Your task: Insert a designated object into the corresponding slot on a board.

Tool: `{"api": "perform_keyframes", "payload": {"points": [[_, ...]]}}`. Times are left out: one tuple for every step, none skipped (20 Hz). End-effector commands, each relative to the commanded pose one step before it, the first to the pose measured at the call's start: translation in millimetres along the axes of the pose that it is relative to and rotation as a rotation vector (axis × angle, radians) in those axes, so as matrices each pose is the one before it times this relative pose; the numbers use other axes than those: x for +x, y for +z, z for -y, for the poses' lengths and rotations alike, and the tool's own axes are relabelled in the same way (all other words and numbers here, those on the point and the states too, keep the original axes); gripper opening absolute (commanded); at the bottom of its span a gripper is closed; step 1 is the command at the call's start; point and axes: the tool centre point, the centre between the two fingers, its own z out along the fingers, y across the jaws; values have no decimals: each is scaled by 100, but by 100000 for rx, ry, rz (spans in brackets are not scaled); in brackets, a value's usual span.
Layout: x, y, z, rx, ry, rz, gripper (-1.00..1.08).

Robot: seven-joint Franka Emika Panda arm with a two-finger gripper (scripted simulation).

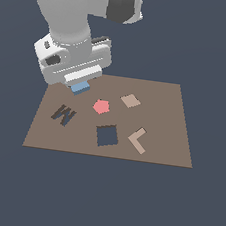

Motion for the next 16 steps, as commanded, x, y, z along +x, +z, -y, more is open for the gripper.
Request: {"api": "perform_keyframes", "payload": {"points": [[-406, 390, -528, -136, -2718, -261, 100], [-133, 125, -170, -31, -793, -66, 100], [-118, 110, -152, -27, -698, -58, 100], [-101, 96, -133, -24, -607, -50, 100], [-84, 81, -114, -20, -515, -42, 100], [-65, 67, -95, -16, -424, -34, 100], [-51, 52, -80, -12, -323, -26, 100], [-30, 37, -59, -8, -238, -18, 100], [-15, 23, -44, -4, -138, -9, 100], [13, 7, -17, 0, -69, -2, 100], [11, -5, -15, 6, 68, 10, 100], [30, -9, 16, 0, 0, 0, 100], [-49, 4, 4, 18, 165, 32, 100], [0, 33, -1, 0, 0, 0, 100], [-1, 100, -3, 0, 0, 0, 100], [-1, 166, -5, 0, 0, 0, 100]]}}
